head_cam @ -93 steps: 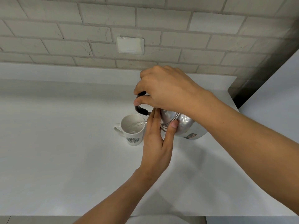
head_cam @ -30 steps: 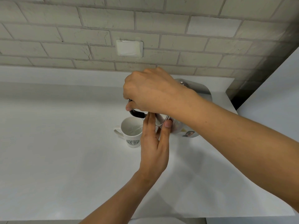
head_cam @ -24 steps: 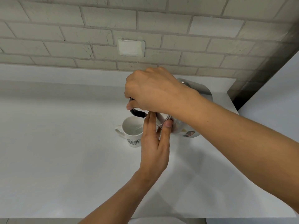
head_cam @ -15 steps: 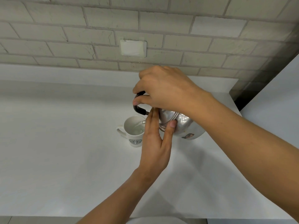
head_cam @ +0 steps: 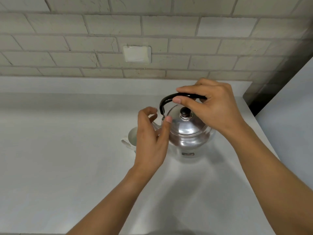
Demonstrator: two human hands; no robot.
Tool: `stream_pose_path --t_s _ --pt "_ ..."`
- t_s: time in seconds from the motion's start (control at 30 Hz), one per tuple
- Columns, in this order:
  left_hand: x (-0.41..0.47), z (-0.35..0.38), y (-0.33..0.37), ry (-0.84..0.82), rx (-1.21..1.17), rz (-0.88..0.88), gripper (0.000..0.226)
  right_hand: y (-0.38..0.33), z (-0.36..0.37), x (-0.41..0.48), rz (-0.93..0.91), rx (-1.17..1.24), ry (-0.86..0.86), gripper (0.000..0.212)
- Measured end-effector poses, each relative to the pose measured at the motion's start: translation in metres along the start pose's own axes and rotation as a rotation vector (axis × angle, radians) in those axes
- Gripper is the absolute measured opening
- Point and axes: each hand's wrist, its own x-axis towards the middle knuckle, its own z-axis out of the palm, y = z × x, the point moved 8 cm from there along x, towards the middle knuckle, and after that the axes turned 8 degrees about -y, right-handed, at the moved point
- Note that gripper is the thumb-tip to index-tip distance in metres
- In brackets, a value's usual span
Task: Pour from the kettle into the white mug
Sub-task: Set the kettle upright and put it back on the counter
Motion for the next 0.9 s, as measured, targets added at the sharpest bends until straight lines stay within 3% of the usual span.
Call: stream_pose_path --t_s 0.1,0.23,0.37,0.47,0.57,0.9 --pt "0.028 0.007 0.006 -0.130 0.117 0.006 0.044 0.022 -0.003 -0.007 0.051 0.080 0.059 0.030" --pt "0.059 0.023 0.003 -0.232 0.272 0.051 0.034 0.052 0.002 -0.007 0.125 0.157 0.076 0.027" --pt "0.089 0.030 -0.006 -0.202 0.318 0.068 0.029 0.086 0.010 0.006 0.198 0.218 0.070 0.027" --pt "0.117 0.036 -0.013 -0.188 0.360 0.082 0.029 0.116 0.018 0.018 0.269 0.261 0.046 0.039" --pt "0.149 0.038 -0.024 -0.170 0.402 0.062 0.030 0.152 0.026 0.022 0.368 0.162 0.043 0.048" --pt "0.222 0.052 -0.084 -0.176 0.329 -0.143 0.029 0.243 0.095 0.050 0.593 0.133 -0.175 0.031"
